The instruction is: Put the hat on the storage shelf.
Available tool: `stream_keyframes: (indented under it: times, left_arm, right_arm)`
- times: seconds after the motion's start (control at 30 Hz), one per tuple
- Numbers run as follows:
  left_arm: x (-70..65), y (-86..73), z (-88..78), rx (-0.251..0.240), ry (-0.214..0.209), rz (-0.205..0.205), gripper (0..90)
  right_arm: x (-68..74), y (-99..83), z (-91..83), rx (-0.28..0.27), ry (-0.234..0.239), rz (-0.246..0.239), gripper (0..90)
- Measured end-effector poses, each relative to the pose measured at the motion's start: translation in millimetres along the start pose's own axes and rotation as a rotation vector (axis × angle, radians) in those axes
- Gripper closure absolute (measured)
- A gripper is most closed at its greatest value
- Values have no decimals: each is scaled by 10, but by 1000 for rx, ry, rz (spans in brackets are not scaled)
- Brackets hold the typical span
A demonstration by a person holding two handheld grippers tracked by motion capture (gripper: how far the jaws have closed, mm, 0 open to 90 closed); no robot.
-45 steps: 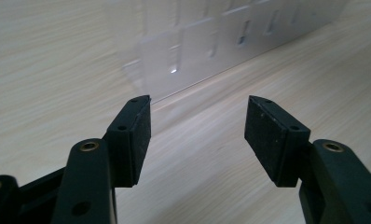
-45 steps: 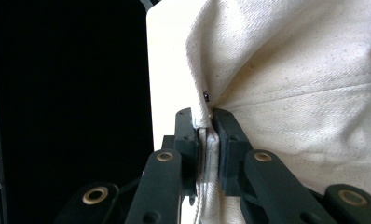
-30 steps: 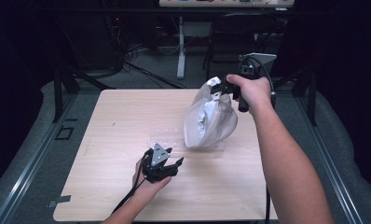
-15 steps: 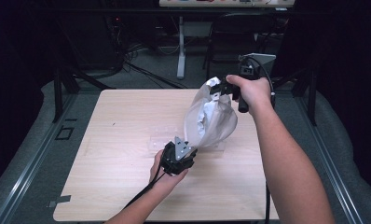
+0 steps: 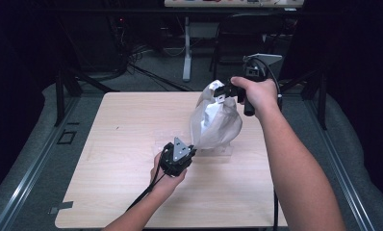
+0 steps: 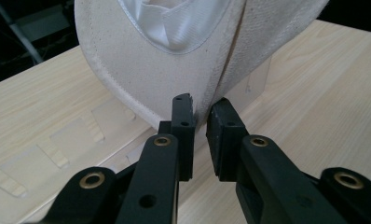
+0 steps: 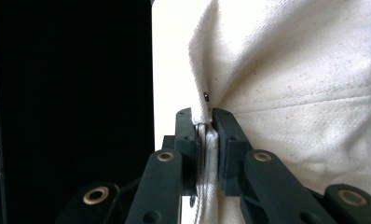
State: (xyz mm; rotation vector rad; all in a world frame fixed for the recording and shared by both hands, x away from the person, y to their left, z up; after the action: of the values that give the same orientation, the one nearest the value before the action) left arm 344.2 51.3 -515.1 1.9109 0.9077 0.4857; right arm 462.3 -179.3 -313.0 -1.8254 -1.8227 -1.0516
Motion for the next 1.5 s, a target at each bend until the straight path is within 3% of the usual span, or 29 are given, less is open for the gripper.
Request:
stream_keyframes:
  times: [0.33, 0.63, 0.8, 1.07, 1.4, 1.5]
  left_arm:
    - [227, 7, -4, -24, -104, -48, 833]
    - [265, -105, -9, -24, -102, -88, 834]
    - [260, -152, -3, -15, -80, -98, 840]
    - [298, -243, 13, -12, -86, -206, 843]
    - [306, -319, 38, 23, -72, -222, 854]
    - [328, -328, 48, 56, -60, -218, 854]
  right_arm:
    - [28, 6, 21, -7, -7, -7, 818]
    - [-7, -7, 124, 13, 4, -7, 817]
    - [-11, -7, 150, 19, -15, -14, 816]
    - [-52, -22, 283, 40, -47, -9, 815]
    - [-116, -58, 427, 66, -67, -18, 815]
    - [-128, -72, 471, 73, -75, -22, 815]
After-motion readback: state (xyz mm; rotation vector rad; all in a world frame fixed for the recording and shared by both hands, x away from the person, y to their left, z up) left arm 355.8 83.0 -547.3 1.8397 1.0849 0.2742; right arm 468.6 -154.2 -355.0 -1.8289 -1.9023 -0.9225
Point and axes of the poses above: each handheld gripper's, and its own axes: z roughly forward along the jaws, y roughly out of its top, x roughly to its left, the point moved 1 cm from there along z, roughly forward along the jaws, and after that the axes turned 9 degrees about -z, right-handed, at the moved point
